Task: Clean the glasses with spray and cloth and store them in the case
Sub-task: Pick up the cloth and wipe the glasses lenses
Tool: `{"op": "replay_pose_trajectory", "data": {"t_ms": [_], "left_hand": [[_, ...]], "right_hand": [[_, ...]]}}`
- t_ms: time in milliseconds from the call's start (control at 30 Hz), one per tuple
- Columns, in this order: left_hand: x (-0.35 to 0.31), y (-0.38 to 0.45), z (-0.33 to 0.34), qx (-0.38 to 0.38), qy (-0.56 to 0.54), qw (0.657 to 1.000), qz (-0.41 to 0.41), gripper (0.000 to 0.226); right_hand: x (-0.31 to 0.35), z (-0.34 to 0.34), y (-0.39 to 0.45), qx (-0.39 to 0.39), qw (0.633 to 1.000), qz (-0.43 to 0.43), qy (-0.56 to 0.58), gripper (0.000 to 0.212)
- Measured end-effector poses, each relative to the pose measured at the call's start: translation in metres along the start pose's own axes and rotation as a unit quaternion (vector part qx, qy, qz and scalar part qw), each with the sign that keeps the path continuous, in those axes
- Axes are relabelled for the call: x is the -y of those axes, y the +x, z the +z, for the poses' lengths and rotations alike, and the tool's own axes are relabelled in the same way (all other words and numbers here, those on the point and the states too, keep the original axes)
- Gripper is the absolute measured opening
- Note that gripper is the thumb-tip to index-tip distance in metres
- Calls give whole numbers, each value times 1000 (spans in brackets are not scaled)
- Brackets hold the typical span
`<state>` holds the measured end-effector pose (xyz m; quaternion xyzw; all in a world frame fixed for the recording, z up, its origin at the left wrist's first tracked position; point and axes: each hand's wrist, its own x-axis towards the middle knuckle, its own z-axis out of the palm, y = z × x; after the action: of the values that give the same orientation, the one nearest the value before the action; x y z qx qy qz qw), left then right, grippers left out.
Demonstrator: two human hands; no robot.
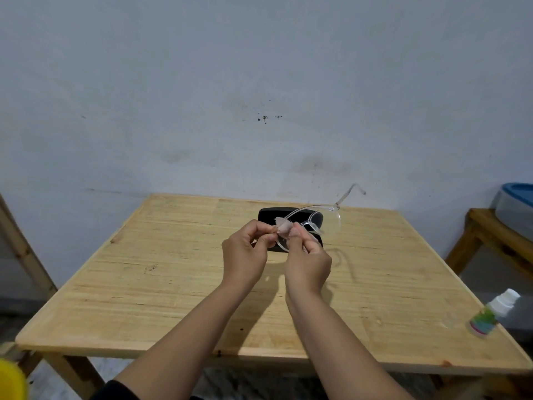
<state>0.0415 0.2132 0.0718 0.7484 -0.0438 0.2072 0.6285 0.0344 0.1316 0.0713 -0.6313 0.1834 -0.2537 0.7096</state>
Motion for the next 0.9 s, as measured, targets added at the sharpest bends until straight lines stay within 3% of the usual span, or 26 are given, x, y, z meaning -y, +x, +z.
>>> {"op": "replay_pose_trajectory", "data": {"t_ms": [133, 300, 400, 600, 733, 900], "left_hand": [[0, 2, 0, 2, -14, 1000, -8, 19], [3, 7, -3, 7, -33, 999, -31, 9], [6, 8, -6, 13, -25, 999, -38, 9], [6, 13, -15, 26, -15, 999, -29, 14], [6, 14, -18, 4, -12, 1000, -27, 19], [7, 14, -18, -14, 8, 1000, -15, 24]], "right_hand": [[0, 3, 1, 41, 999, 13, 28, 17], [4, -4, 4, 157, 979, 84, 102, 16], [5, -8, 9, 196, 972, 104, 79, 7], [6, -15, 18, 251, 965, 71, -10, 11], [6, -19, 18, 230, 972, 13, -56, 11], [-5, -15, 13, 104, 992, -28, -64, 16]]}}
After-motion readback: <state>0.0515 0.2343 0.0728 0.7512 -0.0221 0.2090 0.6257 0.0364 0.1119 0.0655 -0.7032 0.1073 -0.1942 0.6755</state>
